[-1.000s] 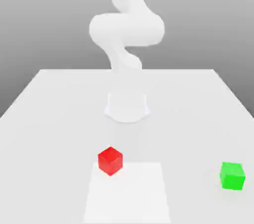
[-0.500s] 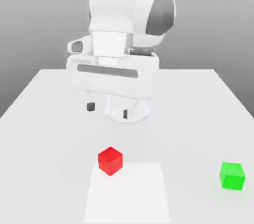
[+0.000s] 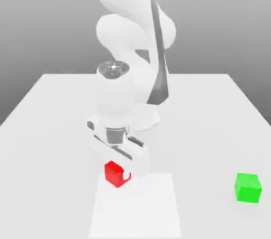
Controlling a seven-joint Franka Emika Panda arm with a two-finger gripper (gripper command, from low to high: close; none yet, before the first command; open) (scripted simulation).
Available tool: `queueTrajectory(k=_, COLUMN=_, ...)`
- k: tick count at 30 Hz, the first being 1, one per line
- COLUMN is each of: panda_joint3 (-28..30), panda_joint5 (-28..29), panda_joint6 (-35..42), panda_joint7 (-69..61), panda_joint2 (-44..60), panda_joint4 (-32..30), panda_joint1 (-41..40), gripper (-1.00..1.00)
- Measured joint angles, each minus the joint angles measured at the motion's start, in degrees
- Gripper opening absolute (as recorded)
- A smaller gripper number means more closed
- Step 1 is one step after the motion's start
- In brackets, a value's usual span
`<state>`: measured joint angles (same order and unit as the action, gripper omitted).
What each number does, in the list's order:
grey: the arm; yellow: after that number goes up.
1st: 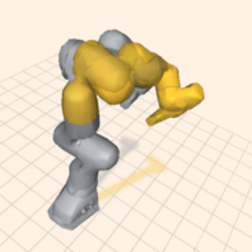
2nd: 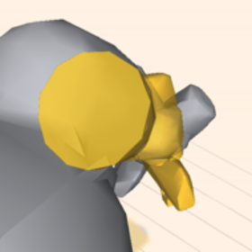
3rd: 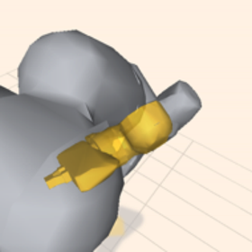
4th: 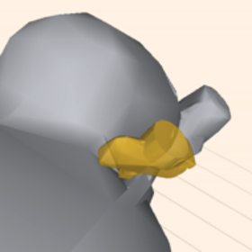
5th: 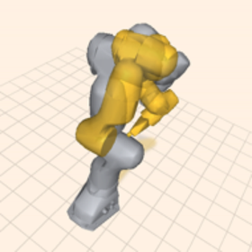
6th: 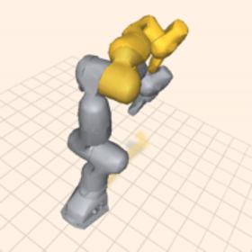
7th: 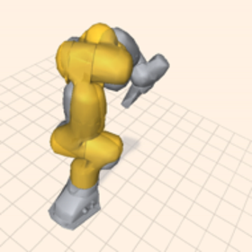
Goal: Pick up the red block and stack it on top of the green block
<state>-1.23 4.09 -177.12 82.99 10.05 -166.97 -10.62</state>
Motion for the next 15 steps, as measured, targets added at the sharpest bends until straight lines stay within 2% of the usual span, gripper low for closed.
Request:
queueTrajectory(k=9, panda_joint3=-1.22, panda_joint5=-4.64, panda_joint6=13.27, panda_joint7=-3.27, panda_joint2=-15.44, panda_joint4=-2.16, panda_joint1=0.10, gripper=-1.00)
queueTrajectory(k=15, panda_joint3=-7.25, panda_joint5=-5.84, panda_joint6=18.86, panda_joint7=-9.47, panda_joint2=-13.69, panda_joint4=4.95, panda_joint1=9.29, gripper=-1.00)
